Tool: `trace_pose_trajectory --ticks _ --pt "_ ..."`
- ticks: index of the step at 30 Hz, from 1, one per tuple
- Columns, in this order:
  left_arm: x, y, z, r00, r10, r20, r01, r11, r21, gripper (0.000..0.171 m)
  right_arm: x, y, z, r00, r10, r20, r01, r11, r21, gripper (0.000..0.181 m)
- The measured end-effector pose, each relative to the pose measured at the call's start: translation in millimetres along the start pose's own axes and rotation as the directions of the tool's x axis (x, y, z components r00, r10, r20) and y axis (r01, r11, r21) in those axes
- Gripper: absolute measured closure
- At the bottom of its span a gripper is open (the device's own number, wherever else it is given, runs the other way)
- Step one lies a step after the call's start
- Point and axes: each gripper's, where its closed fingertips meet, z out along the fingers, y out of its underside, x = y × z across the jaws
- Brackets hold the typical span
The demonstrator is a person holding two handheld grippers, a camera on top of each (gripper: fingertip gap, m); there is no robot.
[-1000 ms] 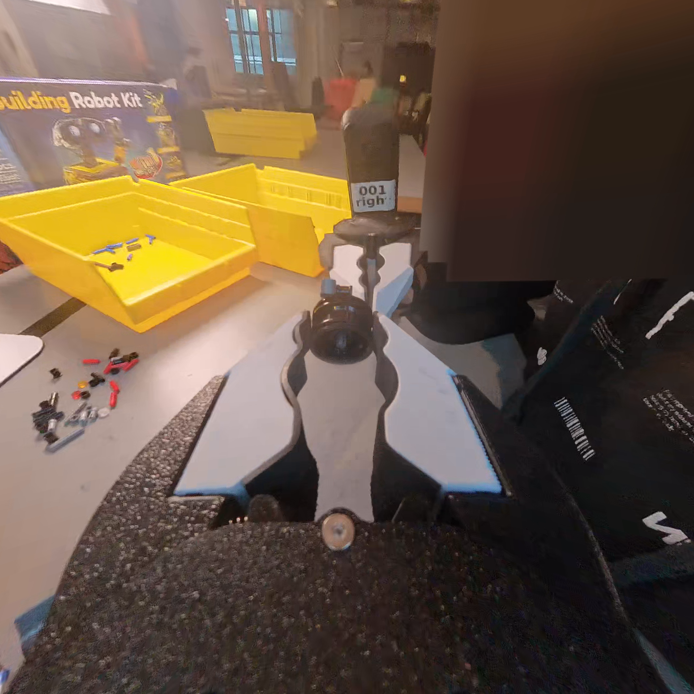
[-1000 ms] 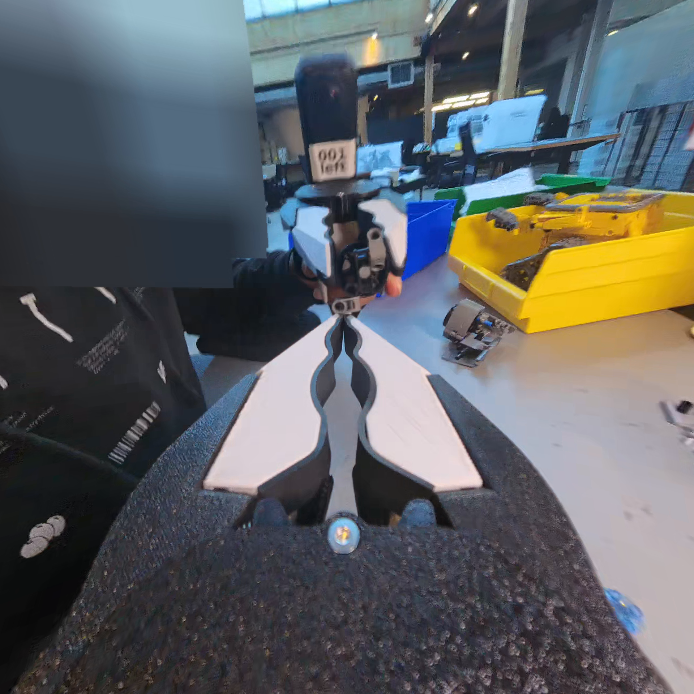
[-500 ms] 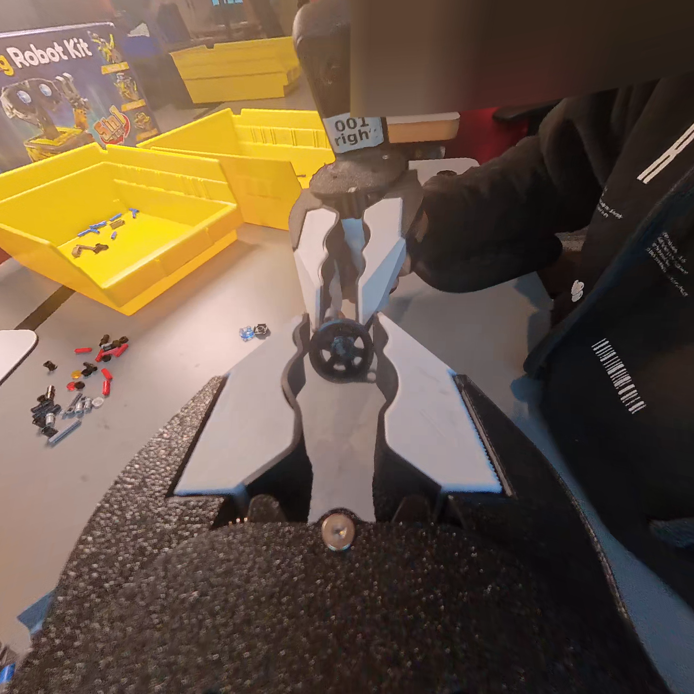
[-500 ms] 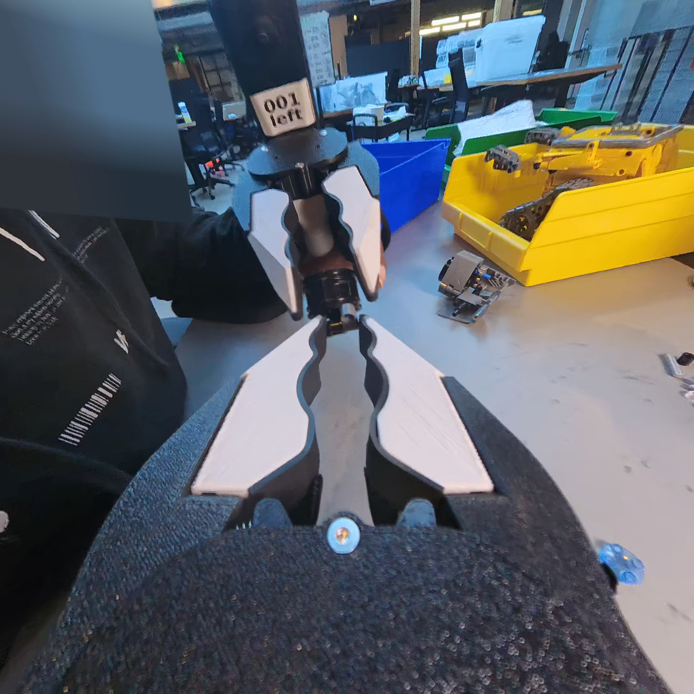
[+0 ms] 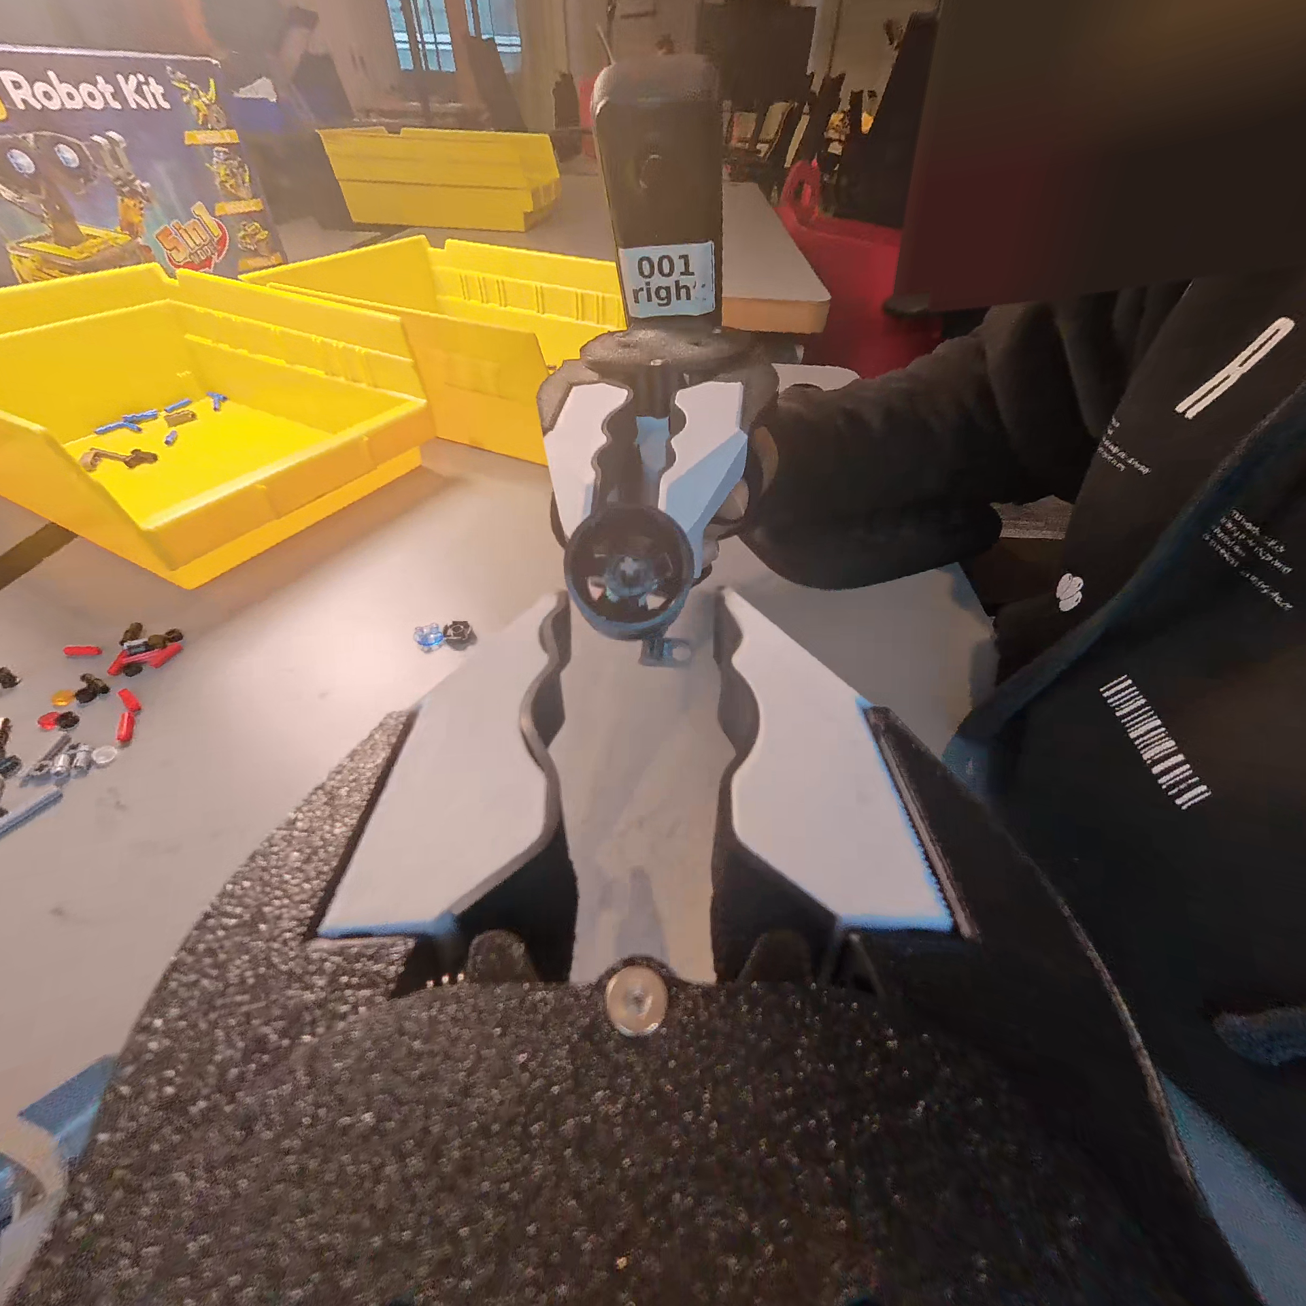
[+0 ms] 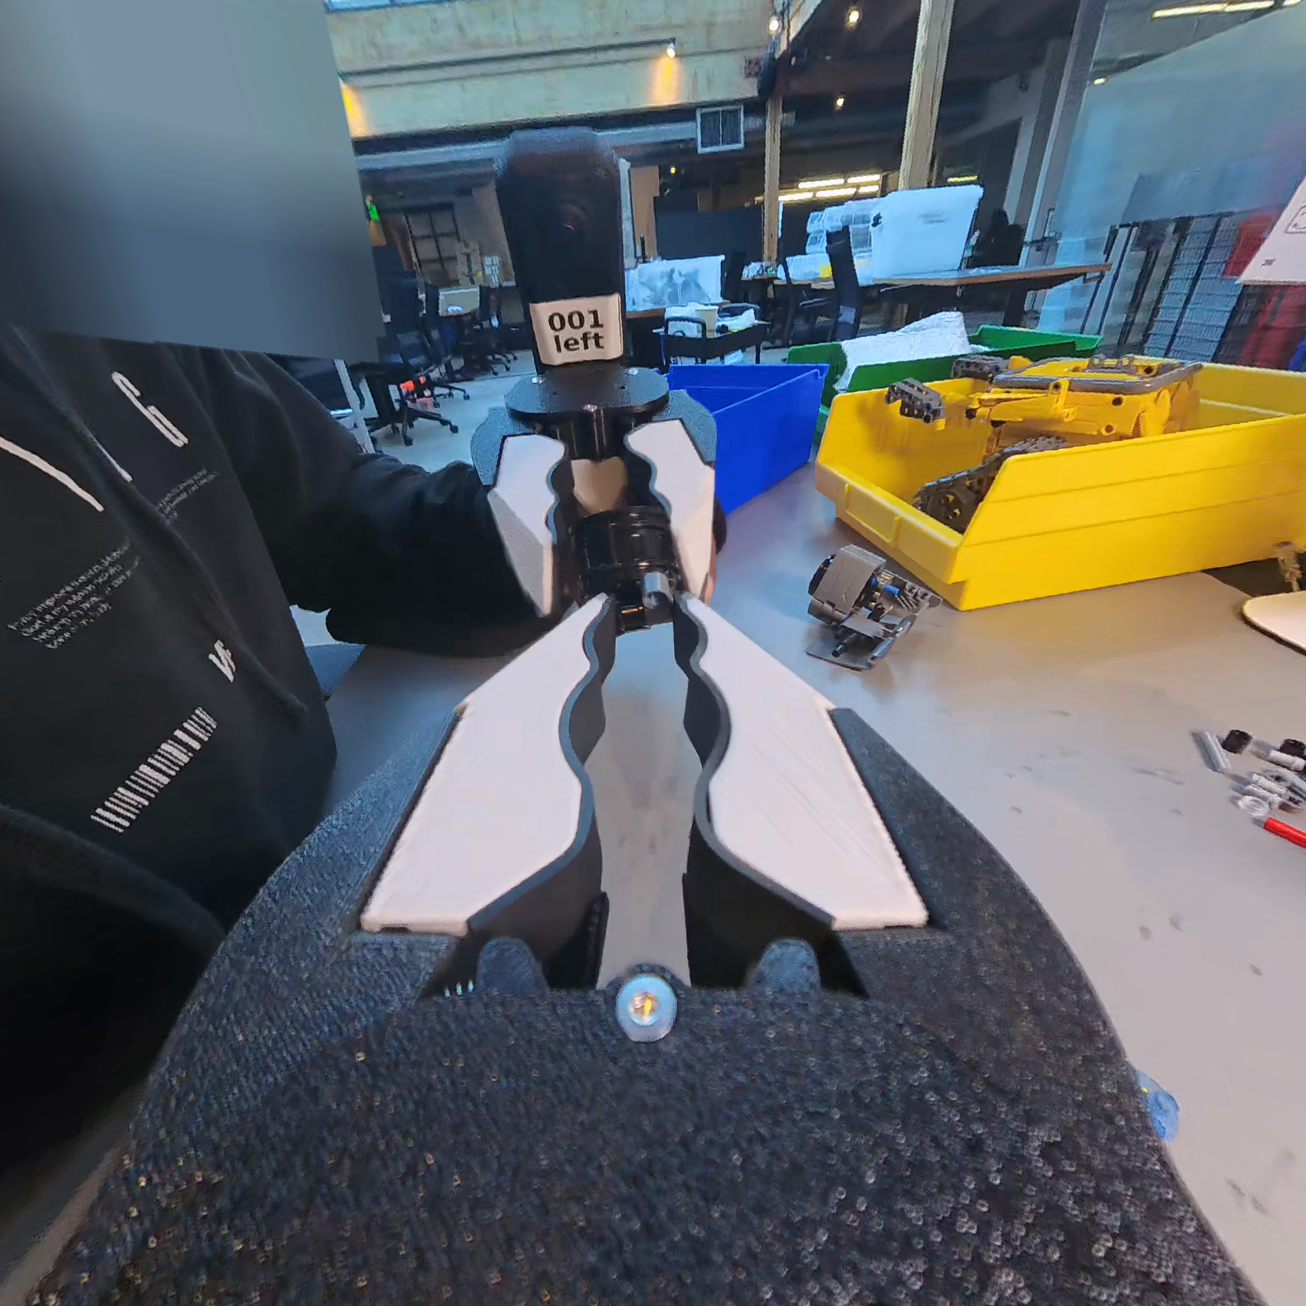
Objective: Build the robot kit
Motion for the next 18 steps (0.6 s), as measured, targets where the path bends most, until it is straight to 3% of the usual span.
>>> trace_pose_trajectory --ticks 1,4,7,11,14,18 --pt "-1 -1 1 1.000 0.009 0.015 -0.009 1.000 0.002 0.140 -1 4 1 1.000 -0.004 0.006 0.005 1.000 -0.019 0.165" --pt "-10 9 1 0.997 0.036 0.069 -0.032 0.997 -0.068 0.141 8 16 3 0.999 0.017 -0.044 -0.021 0.996 -0.084 0.165" --pt "-23 26 -2 0.971 0.175 0.160 -0.141 0.969 -0.205 0.141 16 19 -3 0.992 0.108 -0.058 -0.114 0.987 -0.111 0.150" --pt "-34 50 1 0.894 0.400 0.202 -0.299 0.868 -0.397 0.141 14 20 -1 0.954 0.299 -0.028 -0.300 0.946 -0.119 0.145" --pt "-36 61 6 0.807 0.559 0.190 -0.411 0.763 -0.500 0.141 15 44 8 0.943 0.319 -0.093 -0.332 0.917 -0.220 0.147" --pt "-37 65 8 0.706 0.688 0.166 -0.508 0.656 -0.558 0.141 25 56 8 0.930 0.335 -0.153 -0.363 0.902 -0.234 0.158"
